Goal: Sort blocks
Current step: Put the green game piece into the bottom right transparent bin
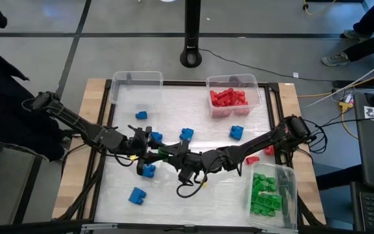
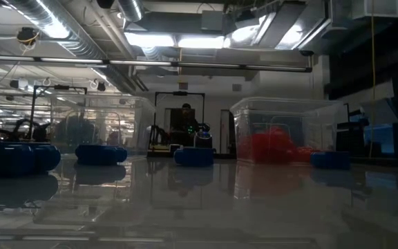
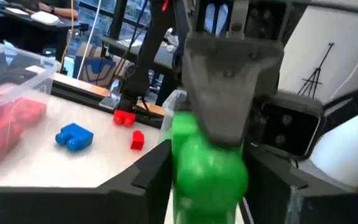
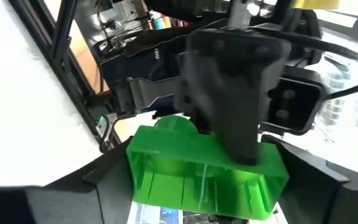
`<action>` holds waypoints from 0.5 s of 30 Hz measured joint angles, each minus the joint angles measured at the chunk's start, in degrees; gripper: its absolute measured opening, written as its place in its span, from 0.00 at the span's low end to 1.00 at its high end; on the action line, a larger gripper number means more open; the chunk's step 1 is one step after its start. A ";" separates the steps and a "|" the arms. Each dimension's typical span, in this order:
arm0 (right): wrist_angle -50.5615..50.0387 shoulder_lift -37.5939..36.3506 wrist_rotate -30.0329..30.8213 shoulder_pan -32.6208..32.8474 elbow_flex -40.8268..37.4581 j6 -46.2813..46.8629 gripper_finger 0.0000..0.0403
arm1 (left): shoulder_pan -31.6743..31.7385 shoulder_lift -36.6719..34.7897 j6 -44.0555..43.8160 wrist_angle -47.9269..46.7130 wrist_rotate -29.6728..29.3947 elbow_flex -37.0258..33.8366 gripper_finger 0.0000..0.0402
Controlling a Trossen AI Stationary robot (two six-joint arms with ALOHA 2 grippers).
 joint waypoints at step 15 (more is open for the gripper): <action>-1.92 -2.22 8.92 2.85 -0.04 0.02 0.74 | 1.42 -10.73 2.93 -10.22 -0.29 0.07 0.55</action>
